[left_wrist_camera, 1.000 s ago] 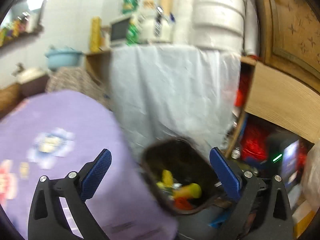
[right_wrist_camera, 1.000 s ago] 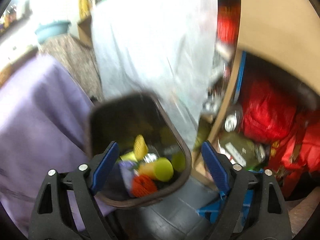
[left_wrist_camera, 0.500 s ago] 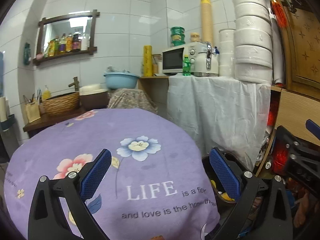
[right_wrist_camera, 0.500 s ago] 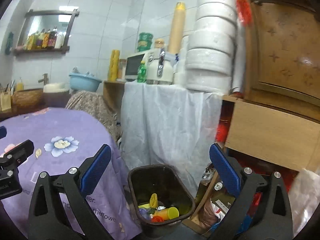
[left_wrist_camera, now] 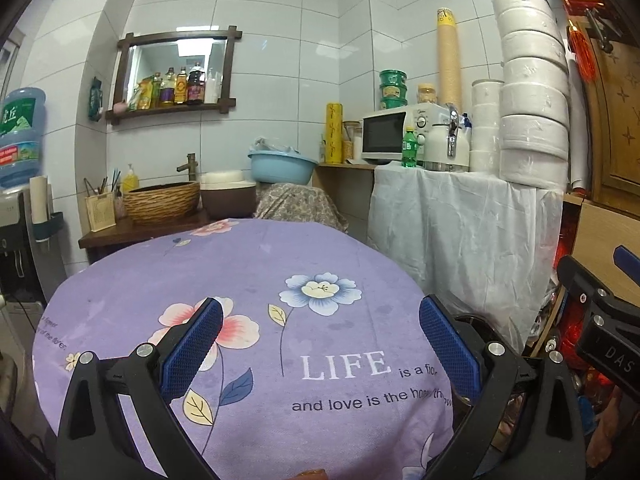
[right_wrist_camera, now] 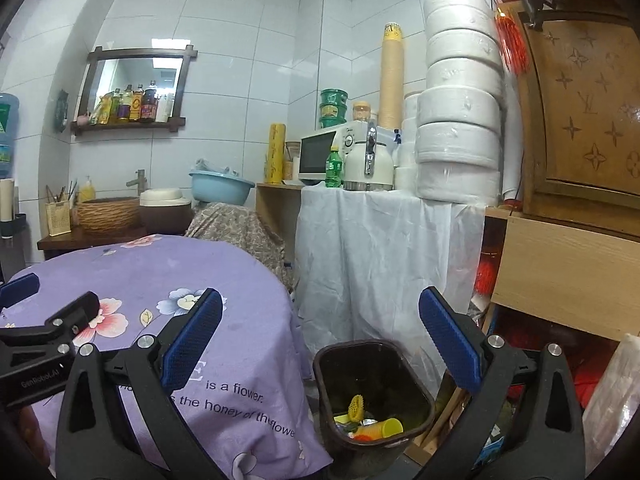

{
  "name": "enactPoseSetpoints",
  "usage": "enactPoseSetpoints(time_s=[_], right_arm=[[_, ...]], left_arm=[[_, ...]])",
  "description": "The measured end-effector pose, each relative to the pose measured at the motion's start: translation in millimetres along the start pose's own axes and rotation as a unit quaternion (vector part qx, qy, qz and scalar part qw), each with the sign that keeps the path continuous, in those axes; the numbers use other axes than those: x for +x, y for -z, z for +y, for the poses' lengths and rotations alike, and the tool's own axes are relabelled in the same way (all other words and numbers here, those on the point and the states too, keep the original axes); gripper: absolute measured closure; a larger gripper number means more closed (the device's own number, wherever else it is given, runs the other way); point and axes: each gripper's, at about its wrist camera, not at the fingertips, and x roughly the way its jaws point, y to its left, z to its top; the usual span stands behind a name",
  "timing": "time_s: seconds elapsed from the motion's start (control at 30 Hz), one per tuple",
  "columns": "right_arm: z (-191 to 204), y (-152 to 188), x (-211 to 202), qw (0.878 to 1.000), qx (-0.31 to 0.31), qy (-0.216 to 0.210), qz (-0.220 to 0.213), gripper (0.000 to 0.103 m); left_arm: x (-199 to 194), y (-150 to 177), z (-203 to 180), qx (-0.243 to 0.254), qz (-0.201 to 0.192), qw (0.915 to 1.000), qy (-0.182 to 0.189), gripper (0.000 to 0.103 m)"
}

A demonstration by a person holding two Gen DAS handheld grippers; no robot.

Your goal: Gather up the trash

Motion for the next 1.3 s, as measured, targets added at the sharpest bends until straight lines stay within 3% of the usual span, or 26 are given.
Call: enactPoseSetpoints(time_s=[1.3], right_arm=[[-1, 8, 9, 1.000, 0.001, 0.005, 0.028, 0.006]], left_arm=[[-1, 6, -3, 0.009, 0.006, 0.9999, 0.007, 0.005]])
